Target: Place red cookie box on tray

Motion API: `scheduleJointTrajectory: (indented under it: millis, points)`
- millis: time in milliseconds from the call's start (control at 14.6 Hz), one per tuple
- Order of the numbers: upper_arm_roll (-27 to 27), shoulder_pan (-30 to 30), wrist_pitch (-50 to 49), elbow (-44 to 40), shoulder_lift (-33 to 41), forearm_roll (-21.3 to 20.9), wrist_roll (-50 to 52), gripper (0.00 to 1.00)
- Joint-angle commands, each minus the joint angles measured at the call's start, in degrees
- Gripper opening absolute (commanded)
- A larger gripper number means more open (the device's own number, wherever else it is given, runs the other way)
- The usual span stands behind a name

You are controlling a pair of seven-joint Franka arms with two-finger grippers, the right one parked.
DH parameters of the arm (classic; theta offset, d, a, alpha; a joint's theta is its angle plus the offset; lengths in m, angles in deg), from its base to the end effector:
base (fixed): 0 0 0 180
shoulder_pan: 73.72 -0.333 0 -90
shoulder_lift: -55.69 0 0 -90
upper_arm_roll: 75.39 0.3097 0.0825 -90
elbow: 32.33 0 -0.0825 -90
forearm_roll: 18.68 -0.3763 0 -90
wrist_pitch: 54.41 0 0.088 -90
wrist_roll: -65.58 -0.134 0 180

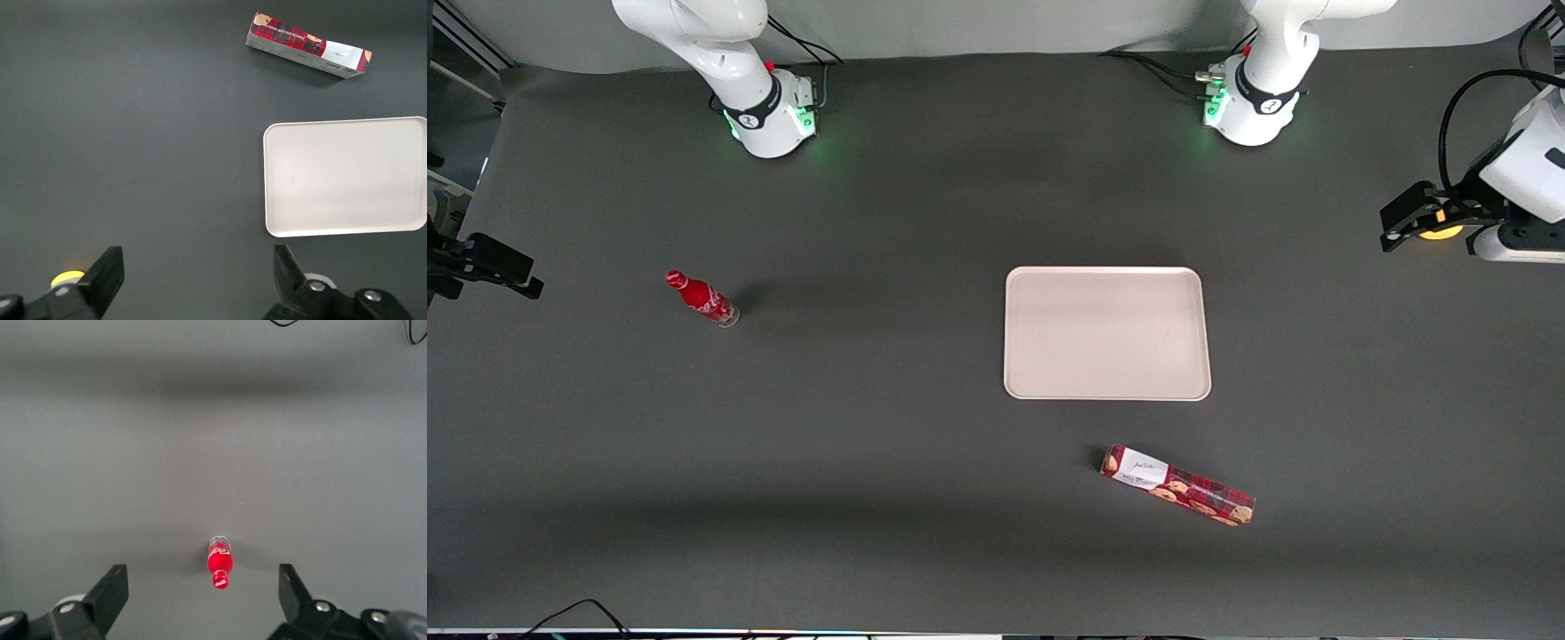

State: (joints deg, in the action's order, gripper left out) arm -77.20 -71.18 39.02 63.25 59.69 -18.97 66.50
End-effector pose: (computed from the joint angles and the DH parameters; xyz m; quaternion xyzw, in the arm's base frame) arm 0.5299 -0.0402 0.5887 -0.9994 0.0300 -0.0163 0.0029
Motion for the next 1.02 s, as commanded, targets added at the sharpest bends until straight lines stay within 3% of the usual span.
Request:
scheduleJointTrajectory:
  millis: [0, 957]
  points:
    - [0.1, 0.0, -0.7, -1.7, -1.0, 0.6, -0.6, 1.00]
    - [0.0, 0.1, -1.1, -2.5, -2.9, 2.0, 0.6, 1.00]
